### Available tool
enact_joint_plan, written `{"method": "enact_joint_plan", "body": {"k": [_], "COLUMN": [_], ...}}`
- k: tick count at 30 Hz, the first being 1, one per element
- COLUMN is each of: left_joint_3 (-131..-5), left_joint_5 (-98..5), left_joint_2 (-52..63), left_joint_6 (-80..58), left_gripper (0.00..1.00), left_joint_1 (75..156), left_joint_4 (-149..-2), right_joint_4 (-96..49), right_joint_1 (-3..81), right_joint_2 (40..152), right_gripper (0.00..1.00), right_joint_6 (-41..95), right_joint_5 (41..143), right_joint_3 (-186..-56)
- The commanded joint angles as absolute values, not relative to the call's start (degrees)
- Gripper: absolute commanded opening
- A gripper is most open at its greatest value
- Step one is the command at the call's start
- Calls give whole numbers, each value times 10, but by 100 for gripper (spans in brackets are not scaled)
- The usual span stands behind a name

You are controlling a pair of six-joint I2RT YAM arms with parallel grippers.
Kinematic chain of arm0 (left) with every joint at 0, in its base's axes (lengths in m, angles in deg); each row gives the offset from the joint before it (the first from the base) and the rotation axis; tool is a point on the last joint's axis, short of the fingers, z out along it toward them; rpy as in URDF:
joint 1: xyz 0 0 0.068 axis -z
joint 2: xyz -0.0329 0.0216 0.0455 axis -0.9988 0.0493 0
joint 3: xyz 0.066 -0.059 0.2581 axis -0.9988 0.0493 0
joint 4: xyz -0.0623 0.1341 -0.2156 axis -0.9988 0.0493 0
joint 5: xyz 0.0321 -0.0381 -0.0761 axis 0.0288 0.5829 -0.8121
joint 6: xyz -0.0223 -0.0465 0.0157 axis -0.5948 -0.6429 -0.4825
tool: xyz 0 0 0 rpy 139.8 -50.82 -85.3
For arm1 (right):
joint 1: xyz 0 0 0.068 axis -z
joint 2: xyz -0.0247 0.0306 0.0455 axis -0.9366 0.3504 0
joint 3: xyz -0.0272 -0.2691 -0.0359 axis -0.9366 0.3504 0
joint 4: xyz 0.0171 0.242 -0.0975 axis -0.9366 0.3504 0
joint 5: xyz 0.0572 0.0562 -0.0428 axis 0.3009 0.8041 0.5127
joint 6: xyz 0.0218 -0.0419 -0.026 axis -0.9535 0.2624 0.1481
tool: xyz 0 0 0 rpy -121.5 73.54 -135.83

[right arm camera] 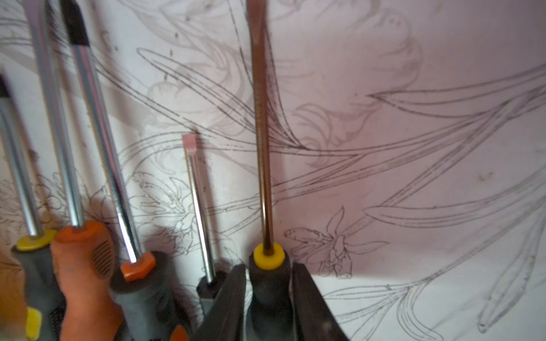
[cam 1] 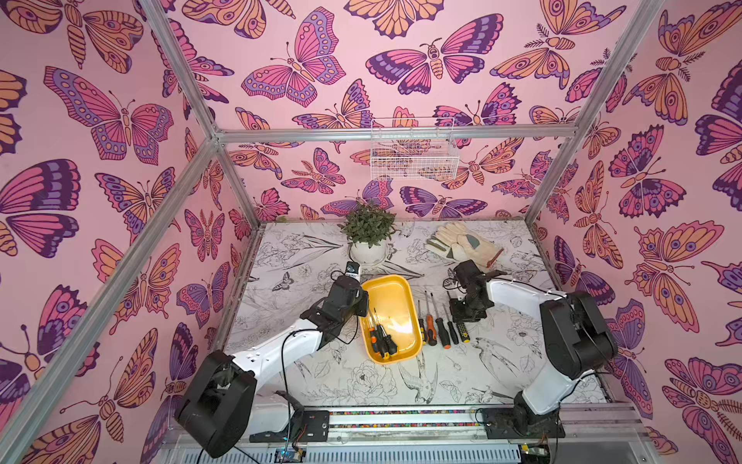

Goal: Take out the screwdriver from the storage box
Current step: Place the screwdriver at the center of the board.

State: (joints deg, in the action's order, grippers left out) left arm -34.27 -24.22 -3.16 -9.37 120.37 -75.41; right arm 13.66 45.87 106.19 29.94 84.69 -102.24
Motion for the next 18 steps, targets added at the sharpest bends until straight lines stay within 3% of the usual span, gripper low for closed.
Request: {"method": "enact_joint_plan", "body": {"k": [1, 18], "left_joint_3": [-327, -328], "left_joint_5": [-241, -242], "left_joint_2": [-36, -38], "left_joint_6": [-65, -63], "left_gripper": [0, 0], "left_joint_1": [1207, 1207], "left_joint_4": [-738, -739], "right_joint_4": [136, 143], "right_joint_1": [461, 460], "right_joint_2": [1067, 997], "right_gripper": [32, 44], "right_joint_6": [300, 281], "right_joint_5": [852, 850], "right_joint_3": [-1024, -1025]}}
